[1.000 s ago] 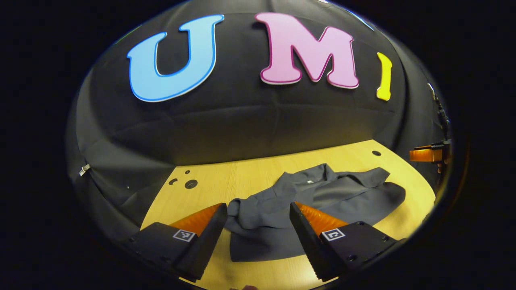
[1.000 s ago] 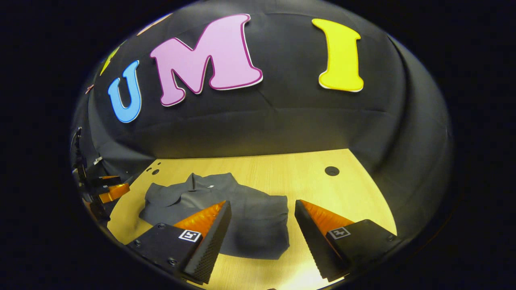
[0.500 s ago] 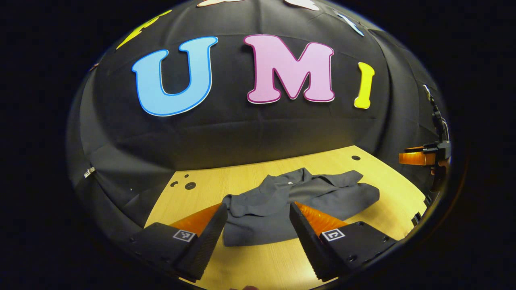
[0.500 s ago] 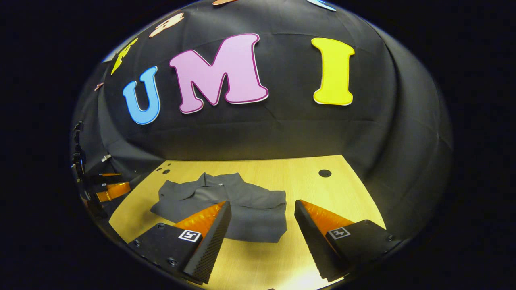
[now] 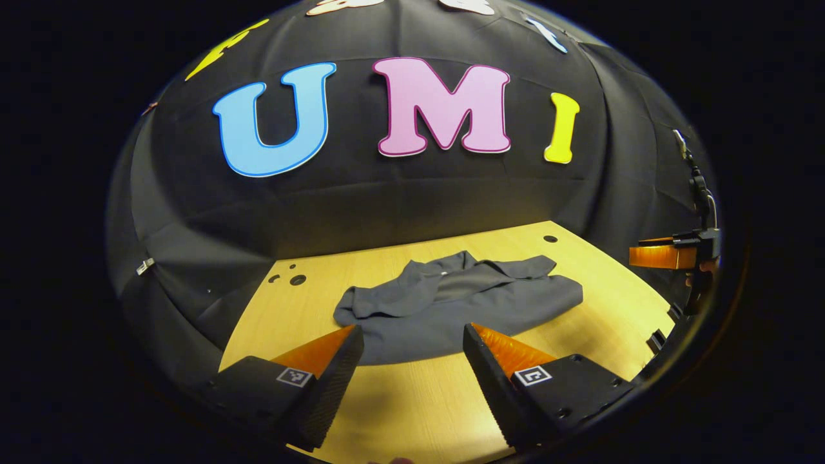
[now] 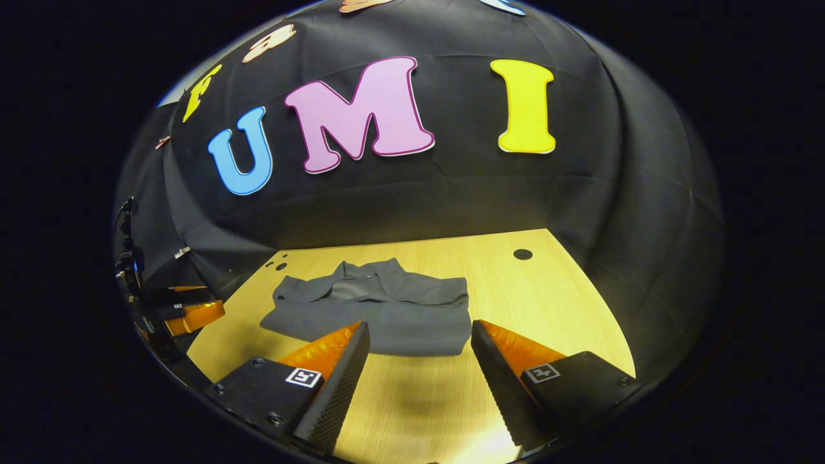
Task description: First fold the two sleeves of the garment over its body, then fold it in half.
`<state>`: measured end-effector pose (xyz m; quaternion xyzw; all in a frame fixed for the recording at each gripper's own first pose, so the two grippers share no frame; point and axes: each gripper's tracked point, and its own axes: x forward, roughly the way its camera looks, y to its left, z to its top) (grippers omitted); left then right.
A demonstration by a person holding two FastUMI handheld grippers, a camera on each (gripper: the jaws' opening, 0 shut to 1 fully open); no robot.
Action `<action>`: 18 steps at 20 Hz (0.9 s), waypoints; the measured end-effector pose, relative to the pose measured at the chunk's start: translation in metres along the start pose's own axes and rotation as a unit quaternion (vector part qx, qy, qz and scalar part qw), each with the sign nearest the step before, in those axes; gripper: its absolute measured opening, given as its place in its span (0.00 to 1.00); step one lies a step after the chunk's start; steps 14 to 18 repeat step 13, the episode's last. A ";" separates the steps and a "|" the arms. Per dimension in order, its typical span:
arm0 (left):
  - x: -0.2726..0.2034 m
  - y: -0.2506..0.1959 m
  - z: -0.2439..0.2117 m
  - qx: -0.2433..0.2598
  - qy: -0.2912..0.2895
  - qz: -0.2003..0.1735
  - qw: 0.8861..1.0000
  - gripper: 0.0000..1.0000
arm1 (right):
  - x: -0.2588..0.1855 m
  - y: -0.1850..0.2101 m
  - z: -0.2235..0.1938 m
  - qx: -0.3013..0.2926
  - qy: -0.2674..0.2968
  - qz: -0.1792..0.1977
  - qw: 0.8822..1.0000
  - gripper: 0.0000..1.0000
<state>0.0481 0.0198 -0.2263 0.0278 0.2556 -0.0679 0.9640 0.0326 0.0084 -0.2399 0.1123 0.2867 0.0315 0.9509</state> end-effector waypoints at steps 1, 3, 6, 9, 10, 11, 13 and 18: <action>-0.001 -0.004 -0.002 -0.005 0.002 -0.004 1.000 0.98 | -0.002 0.000 -0.003 -0.002 0.005 0.001 1.000 0.98; -0.003 -0.006 -0.007 -0.013 0.008 -0.007 1.000 0.98 | -0.005 0.002 -0.006 -0.005 0.007 0.001 1.000 0.98; -0.004 -0.005 -0.012 -0.018 0.014 -0.007 1.000 0.98 | -0.008 0.003 -0.010 -0.009 0.011 0.003 1.000 0.98; -0.005 -0.001 -0.012 -0.016 0.016 -0.003 1.000 0.98 | -0.011 0.007 -0.010 -0.009 0.012 0.005 1.000 0.98; -0.006 0.001 -0.013 -0.015 0.017 -0.002 1.000 0.98 | -0.012 0.009 -0.011 -0.010 0.011 0.005 1.000 0.98; -0.007 0.003 -0.012 -0.014 0.016 -0.001 1.000 0.98 | -0.012 0.010 -0.011 -0.011 0.011 0.005 1.000 0.98; -0.009 0.006 -0.014 -0.013 0.017 0.001 1.000 0.98 | -0.013 0.011 -0.013 -0.012 0.012 0.005 1.000 0.98; -0.009 0.006 -0.014 -0.013 0.017 0.001 1.000 0.98 | -0.013 0.011 -0.013 -0.012 0.012 0.005 1.000 0.98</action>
